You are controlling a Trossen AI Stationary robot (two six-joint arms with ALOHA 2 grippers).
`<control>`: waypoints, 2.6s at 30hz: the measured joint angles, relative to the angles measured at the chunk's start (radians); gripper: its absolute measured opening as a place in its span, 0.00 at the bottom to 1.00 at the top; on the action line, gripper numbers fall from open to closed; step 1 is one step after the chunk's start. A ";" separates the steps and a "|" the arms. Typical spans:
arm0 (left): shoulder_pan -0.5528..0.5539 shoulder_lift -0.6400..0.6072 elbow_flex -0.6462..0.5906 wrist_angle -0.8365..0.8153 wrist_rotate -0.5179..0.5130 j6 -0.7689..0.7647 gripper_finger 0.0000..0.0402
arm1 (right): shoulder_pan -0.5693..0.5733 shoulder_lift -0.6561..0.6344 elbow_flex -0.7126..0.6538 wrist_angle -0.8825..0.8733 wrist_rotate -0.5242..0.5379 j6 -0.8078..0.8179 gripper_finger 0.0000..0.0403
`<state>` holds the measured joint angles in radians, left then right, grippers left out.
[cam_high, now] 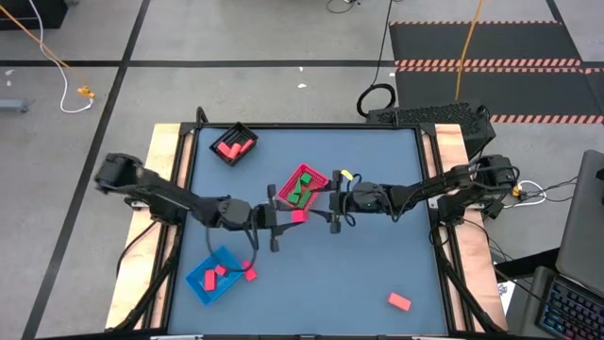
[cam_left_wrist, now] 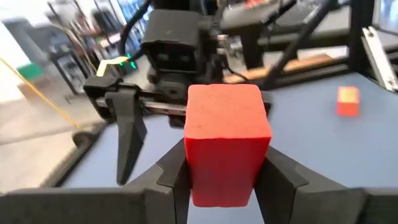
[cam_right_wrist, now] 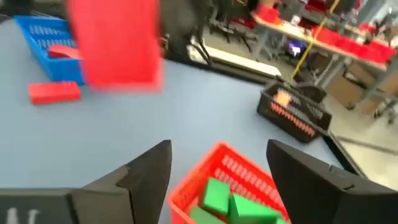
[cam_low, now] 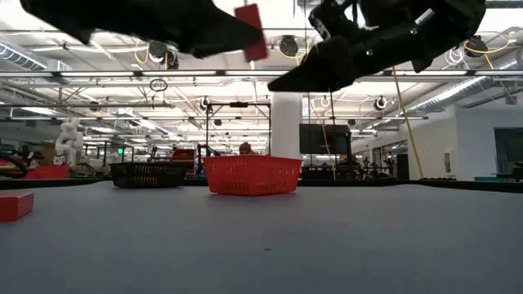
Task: Sort & place blocks by color
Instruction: Put the red block into the blue bin
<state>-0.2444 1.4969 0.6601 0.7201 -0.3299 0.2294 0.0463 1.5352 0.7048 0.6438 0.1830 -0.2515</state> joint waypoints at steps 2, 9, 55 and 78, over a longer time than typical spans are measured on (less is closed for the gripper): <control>-0.021 -0.080 0.000 -0.146 -0.002 -0.054 0.32 | -0.001 0.000 0.000 -0.015 0.031 -0.004 0.64; -0.167 -0.378 0.000 -0.743 -0.006 -0.430 0.32 | -0.001 0.000 0.000 -0.046 0.061 -0.007 0.63; -0.199 -0.382 0.000 -1.215 0.349 -1.039 0.65 | -0.087 0.000 0.000 -0.052 0.052 -0.015 0.64; -0.188 0.252 0.428 -1.444 0.573 -0.788 0.50 | -0.005 0.000 0.000 -0.125 0.051 0.095 0.64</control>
<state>-0.4327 1.7493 1.0885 -0.7239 0.2432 -0.5591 0.0418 1.5356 0.7044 0.5185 0.2343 -0.1570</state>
